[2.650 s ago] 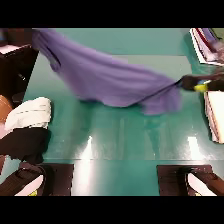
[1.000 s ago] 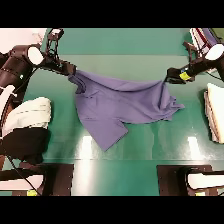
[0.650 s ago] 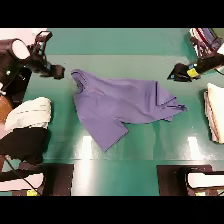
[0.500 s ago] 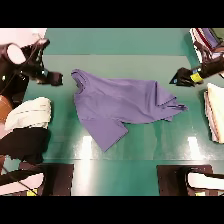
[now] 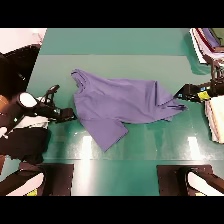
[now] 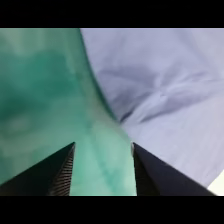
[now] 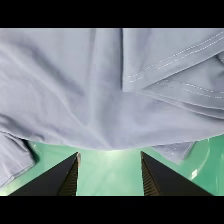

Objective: Fold the shirts.

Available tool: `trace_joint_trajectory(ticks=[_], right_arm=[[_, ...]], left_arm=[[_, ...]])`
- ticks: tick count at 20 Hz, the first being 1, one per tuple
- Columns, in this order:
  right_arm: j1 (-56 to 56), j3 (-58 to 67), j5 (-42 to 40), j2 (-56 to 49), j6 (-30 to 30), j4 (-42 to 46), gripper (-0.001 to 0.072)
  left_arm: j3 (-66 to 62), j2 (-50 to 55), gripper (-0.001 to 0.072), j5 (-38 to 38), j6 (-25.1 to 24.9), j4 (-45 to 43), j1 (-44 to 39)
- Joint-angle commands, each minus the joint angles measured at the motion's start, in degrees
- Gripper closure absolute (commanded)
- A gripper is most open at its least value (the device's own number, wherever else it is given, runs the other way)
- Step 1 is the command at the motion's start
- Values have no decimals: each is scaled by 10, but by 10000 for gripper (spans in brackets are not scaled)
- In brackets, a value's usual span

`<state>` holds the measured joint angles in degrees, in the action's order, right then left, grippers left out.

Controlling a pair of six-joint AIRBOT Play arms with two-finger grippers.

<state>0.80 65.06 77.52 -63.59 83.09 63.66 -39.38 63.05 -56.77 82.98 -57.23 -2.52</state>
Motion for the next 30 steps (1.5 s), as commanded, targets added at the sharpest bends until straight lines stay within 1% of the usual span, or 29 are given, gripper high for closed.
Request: trace_joint_trajectory(ticks=[1,3,7,8,10,11,12,13,15,17,19,22,24,26,27,30], right_arm=[[0,-12,-10,26,-1,-22,274],[0,-12,-19,31,-1,-27,274],[1,-12,-21,31,0,-28,276],[1,-12,-21,31,0,-27,276],[1,-12,-20,31,0,-27,276],[0,-12,-18,31,0,-26,276],[-9,-12,-13,31,0,-25,276],[-24,-12,0,31,0,-24,275],[-69,-20,29,35,-1,-20,276],[-141,-70,30,53,-3,-19,276],[-213,-132,22,67,-26,-21,271],[-298,-217,-22,65,-66,-30,252],[-315,-243,-58,43,-96,-50,252],[-307,-246,-86,3,-129,-82,252],[-296,-246,-104,-17,-138,-92,252],[-252,-223,-162,-69,-140,-92,252]], left_arm=[[75,-7,281,102,-64,127,0],[85,2,282,104,-90,158,0],[85,28,283,119,-123,210,-3],[85,35,283,129,-130,215,-15],[84,42,286,157,-129,217,-50],[82,42,463,167,-129,217,-59],[74,41,675,167,-128,217,-59],[61,40,683,163,-125,211,-59],[21,32,683,129,-124,189,-59],[-31,16,683,99,-111,147,-59],[-79,3,683,82,-102,108,-59],[-113,0,682,77,-97,104,-59],[-113,0,682,81,-94,104,-59],[-113,0,682,78,-93,105,-59],[-113,0,682,77,-93,104,-59],[-113,0,682,72,-83,104,-59]])
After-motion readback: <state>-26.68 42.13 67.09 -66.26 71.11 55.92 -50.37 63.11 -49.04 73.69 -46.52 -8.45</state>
